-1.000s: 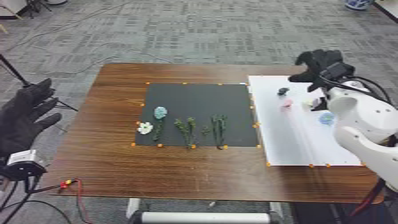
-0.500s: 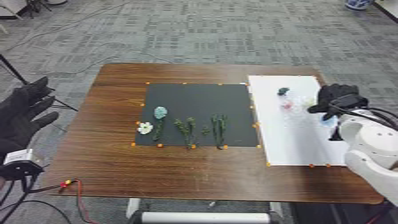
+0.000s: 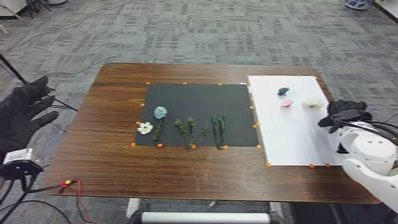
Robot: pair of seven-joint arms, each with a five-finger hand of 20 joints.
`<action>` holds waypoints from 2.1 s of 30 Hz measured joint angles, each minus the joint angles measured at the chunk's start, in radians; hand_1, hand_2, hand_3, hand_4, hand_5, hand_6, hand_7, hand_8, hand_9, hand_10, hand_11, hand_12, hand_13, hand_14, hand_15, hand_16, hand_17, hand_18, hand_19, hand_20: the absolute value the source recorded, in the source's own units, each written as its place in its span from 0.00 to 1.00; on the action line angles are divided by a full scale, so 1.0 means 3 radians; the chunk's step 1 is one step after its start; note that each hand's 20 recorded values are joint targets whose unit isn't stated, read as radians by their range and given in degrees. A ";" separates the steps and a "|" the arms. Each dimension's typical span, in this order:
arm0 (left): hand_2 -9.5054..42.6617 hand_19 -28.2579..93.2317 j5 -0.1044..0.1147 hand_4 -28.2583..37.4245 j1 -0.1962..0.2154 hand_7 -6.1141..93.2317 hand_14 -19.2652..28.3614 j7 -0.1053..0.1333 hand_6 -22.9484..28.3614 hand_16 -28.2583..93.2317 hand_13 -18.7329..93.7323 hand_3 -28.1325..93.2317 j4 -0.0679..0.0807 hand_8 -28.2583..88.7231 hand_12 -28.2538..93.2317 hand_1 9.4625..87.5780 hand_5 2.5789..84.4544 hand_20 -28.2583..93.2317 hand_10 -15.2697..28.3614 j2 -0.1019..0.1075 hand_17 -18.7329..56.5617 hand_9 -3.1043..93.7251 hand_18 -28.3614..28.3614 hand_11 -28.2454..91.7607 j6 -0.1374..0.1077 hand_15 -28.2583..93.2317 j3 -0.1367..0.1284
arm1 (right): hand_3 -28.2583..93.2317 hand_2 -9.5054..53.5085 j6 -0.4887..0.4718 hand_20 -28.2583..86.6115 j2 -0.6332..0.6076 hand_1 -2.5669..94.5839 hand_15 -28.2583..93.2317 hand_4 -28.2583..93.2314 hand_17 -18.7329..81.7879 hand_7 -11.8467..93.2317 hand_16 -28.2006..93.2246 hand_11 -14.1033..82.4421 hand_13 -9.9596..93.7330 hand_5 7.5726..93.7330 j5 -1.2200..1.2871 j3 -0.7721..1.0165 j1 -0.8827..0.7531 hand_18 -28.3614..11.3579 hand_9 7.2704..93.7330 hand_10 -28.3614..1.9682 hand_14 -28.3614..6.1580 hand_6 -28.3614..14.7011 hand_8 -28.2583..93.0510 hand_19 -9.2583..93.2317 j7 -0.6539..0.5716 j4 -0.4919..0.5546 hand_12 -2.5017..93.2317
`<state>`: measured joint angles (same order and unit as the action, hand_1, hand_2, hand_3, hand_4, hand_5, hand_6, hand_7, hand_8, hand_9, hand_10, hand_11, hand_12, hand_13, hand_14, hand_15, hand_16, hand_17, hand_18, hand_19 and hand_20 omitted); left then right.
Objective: Arrange flowers
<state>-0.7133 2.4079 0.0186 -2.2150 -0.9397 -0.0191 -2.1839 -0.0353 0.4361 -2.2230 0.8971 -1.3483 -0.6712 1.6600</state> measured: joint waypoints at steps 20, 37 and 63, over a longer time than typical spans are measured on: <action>0.09 0.48 0.0000 0.00 -0.0001 0.25 0.63 -0.0002 0.47 0.19 0.18 0.58 0.0001 0.17 0.40 0.29 0.19 0.32 0.53 0.0015 0.07 0.14 0.84 0.37 0.0012 0.51 -0.0007 | 0.94 0.00 0.0964 0.71 -0.0050 0.54 0.84 0.00 0.53 0.50 0.56 0.39 0.79 0.81 -0.0139 -0.0514 0.0247 0.22 0.91 0.81 0.70 0.76 0.22 0.89 -0.0001 -0.0059 0.55; 0.09 0.48 0.0025 0.00 -0.0074 0.24 0.63 -0.0014 0.47 0.20 0.18 0.56 0.0029 0.18 0.41 0.30 0.19 0.32 0.53 0.0077 0.07 0.14 0.84 0.37 0.0016 0.50 0.0000 | 0.92 0.00 0.1996 0.71 0.1002 0.54 0.85 0.00 0.53 0.50 0.55 0.38 0.79 0.81 0.0466 -0.2905 0.2617 0.24 0.91 0.82 0.69 0.77 0.21 0.88 0.1044 -0.0136 0.54; 0.08 0.48 0.0034 0.00 -0.1062 0.24 0.63 -0.0223 0.47 0.20 0.18 0.61 0.0485 0.17 0.40 0.26 0.18 0.32 0.53 0.0826 0.07 0.14 0.84 0.37 0.0212 0.50 0.0730 | 0.92 0.00 0.1223 0.72 0.2433 0.54 0.86 0.00 0.52 0.50 0.54 0.34 0.78 0.82 0.0176 -0.3282 0.2995 0.24 0.93 0.81 0.69 0.79 0.19 0.87 0.1010 -0.0903 0.53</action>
<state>-0.7030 2.0894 -0.0483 -2.0695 -0.6918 0.0446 -1.9650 0.3316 1.1661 -2.1701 -0.0874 -0.4497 -0.3682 1.3889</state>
